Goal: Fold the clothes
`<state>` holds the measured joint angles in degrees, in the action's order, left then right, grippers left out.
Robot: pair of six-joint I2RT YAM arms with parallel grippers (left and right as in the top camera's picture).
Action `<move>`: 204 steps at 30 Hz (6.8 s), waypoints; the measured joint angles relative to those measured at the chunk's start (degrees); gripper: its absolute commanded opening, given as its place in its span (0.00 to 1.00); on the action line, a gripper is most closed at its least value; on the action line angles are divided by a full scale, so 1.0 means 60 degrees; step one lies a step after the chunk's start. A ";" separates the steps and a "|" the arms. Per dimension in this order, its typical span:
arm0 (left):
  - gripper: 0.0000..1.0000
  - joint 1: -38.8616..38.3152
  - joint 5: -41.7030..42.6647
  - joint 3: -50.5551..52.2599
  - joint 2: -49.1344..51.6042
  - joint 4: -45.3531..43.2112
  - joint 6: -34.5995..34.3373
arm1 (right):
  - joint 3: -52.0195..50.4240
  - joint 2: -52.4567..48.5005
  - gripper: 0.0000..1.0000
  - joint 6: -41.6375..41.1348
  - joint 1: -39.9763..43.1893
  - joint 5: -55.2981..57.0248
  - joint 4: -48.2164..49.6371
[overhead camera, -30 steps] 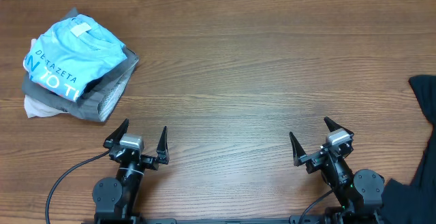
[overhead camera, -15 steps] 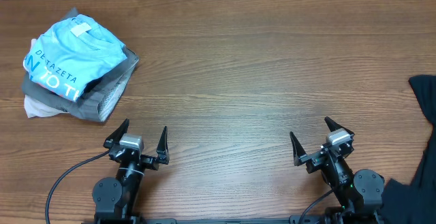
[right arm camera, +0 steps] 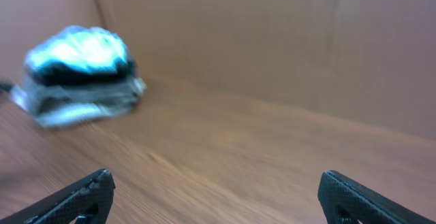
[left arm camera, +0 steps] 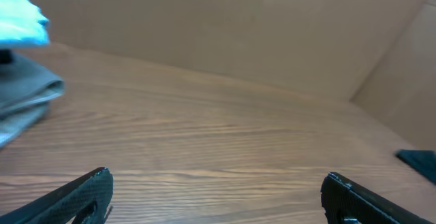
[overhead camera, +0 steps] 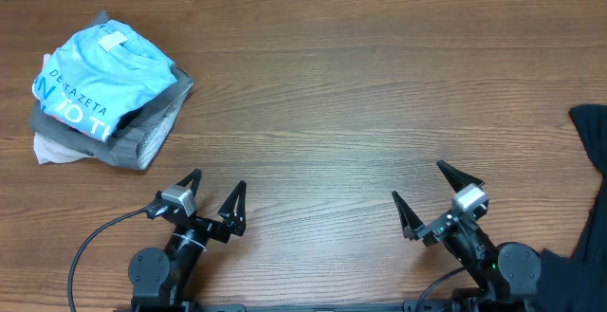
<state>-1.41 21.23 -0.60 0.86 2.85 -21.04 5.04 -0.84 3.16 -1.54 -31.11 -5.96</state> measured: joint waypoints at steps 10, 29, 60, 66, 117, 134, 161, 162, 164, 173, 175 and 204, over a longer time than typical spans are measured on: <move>1.00 0.0000 0.0237 -0.3381 0.0951 0.2182 0.1064 | 0.2208 -0.0882 1.00 -0.1439 0.0000 -0.0033 -0.0918; 1.00 0.0000 -0.0401 -1.1661 1.0040 0.8021 0.2229 | 0.9245 -1.2127 1.00 -0.2699 0.0335 0.2379 -0.7573; 1.00 0.0000 -0.0033 -1.2091 1.0386 0.9100 0.2331 | 0.7530 -1.4681 0.81 -0.7329 0.8269 0.6947 -0.7810; 1.00 0.0000 -0.0040 -1.2091 1.0386 0.9176 0.2335 | 0.6896 -1.4764 0.72 -0.7581 0.8623 0.7016 -0.7475; 0.54 0.0000 0.0109 -1.2094 1.0404 0.8812 0.2299 | 0.8266 -1.5409 1.00 -0.7424 -0.1566 0.1912 0.0965; 0.04 -0.0943 0.0965 -1.1479 1.4666 0.6408 0.0907 | 0.8269 -1.2531 0.85 -0.5617 0.1198 0.1271 -0.3847; 0.04 -0.3490 -0.3034 -1.1610 1.8669 0.4707 -0.0058 | 0.8269 -1.2539 0.96 -0.4805 0.1198 0.2619 -0.5708; 0.04 -0.3282 -0.3191 -1.1642 1.8669 0.4856 -0.0117 | 0.8269 -1.2539 0.96 -0.4794 0.1195 0.2769 -0.5712; 0.04 -0.2809 -0.3493 -1.1686 1.8669 0.5060 -0.0193 | 0.8269 -1.2539 0.97 -0.4794 0.1195 0.3053 -0.5719; 0.04 -0.0969 -0.4568 -1.1825 1.8673 0.5697 -0.0226 | 0.8269 -1.3347 1.00 -0.4768 0.1195 0.4390 -0.4572; 0.04 -0.0787 -0.4674 -1.1897 1.8699 0.5931 -0.0226 | 0.8269 -1.3828 1.00 -0.4765 0.1195 0.4583 -0.3920; 0.04 -0.0641 -0.4787 -1.2590 1.8986 0.6896 -0.0222 | 0.8269 -1.7682 0.77 -0.4728 0.2561 0.6761 -0.0131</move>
<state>-5.26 -7.49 -76.14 114.78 44.23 -22.37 54.65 -106.94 -25.21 13.82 9.45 -6.74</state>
